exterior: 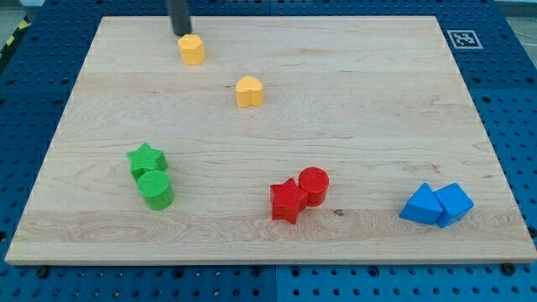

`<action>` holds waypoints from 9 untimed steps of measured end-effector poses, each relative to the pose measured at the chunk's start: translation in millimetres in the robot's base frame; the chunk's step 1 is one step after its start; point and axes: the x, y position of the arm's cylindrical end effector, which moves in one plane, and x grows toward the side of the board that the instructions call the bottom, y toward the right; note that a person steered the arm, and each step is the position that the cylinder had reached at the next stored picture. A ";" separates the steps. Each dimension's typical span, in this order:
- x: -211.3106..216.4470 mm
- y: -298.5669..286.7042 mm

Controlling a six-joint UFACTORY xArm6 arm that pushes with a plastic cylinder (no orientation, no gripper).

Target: Push the hexagon into the yellow heart

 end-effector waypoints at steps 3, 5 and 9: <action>48.9 26.6; 59.3 57.7; 64.9 113.4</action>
